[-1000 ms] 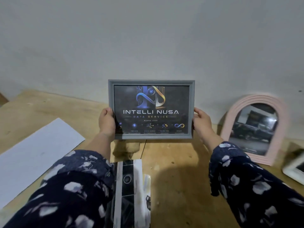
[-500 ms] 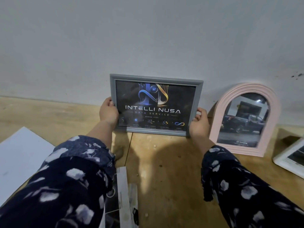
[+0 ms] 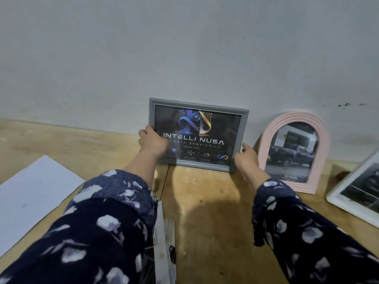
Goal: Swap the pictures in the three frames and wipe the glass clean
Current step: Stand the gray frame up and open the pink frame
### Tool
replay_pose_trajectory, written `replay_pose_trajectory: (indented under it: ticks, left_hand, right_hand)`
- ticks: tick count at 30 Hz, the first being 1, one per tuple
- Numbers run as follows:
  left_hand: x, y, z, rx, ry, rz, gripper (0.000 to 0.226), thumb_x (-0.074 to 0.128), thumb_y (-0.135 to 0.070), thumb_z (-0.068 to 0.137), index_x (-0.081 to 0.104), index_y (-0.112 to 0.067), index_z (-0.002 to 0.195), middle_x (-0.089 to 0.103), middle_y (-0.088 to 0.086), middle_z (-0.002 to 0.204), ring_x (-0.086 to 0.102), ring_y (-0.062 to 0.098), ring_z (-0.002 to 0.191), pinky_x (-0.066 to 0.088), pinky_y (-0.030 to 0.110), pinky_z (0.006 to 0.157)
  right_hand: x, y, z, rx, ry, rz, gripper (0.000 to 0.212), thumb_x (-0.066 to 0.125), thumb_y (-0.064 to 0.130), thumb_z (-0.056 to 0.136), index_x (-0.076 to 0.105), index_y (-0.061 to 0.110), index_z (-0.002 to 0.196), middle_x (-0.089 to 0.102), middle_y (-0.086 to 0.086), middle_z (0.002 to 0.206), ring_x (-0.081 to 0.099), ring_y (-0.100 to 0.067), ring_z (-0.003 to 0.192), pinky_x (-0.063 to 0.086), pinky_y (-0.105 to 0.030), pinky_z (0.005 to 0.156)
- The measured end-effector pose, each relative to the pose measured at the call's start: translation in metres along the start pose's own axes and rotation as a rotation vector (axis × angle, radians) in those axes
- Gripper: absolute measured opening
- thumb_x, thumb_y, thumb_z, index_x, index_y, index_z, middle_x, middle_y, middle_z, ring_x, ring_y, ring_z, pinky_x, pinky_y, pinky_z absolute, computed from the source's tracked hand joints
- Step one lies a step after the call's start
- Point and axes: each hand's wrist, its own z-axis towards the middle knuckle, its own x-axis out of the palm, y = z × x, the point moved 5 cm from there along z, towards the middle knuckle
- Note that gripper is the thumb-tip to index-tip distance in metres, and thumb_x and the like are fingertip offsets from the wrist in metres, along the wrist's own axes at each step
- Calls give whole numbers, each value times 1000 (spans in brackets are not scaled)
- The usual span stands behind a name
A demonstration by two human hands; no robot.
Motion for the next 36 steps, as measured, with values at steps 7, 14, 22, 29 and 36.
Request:
replay_pose_trajectory:
  ticks: [7, 14, 22, 29, 36]
  left_hand:
    - [35, -18, -53, 83, 199, 39, 54, 48, -10, 89, 38, -14, 142, 28, 15, 144, 39, 38, 129, 33, 46, 111]
    - [90, -57, -104, 168, 407, 36, 51, 50, -11, 89, 44, -15, 139, 34, 13, 146, 42, 34, 128, 36, 43, 109]
    - [157, -120, -137, 203, 485, -51, 58, 50, -11, 91, 31, -12, 146, 44, 13, 142, 50, 32, 122, 45, 39, 100]
    - [209, -156, -139, 108, 354, -190, 63, 39, -24, 102, 6, -10, 153, 20, 13, 158, 27, 35, 142, 26, 46, 114]
    - [239, -155, -143, 31, 314, -242, 67, 41, -34, 101, 7, -9, 154, 27, 11, 156, 31, 33, 140, 27, 42, 113]
  right_hand:
    - [-32, -17, -51, -58, 103, -78, 52, 47, 9, 96, 35, 19, 146, 39, -9, 149, 50, -28, 124, 44, -30, 93]
    - [-116, -63, -67, 8, 7, -97, 53, 47, 9, 95, 36, 20, 145, 47, -8, 141, 56, -24, 109, 48, -34, 91]
    - [-190, -99, -36, 50, -82, -35, 51, 40, 3, 97, 34, 16, 146, 35, -10, 151, 39, -28, 134, 37, -34, 107]
    - [-212, -87, 25, -54, -65, -3, 70, 36, -11, 90, 18, 18, 151, 29, -5, 154, 37, -27, 136, 36, -37, 108]
    - [-210, -103, 56, 104, -32, 159, 65, 32, -4, 95, 13, 22, 151, 37, -9, 148, 43, -33, 128, 40, -44, 102]
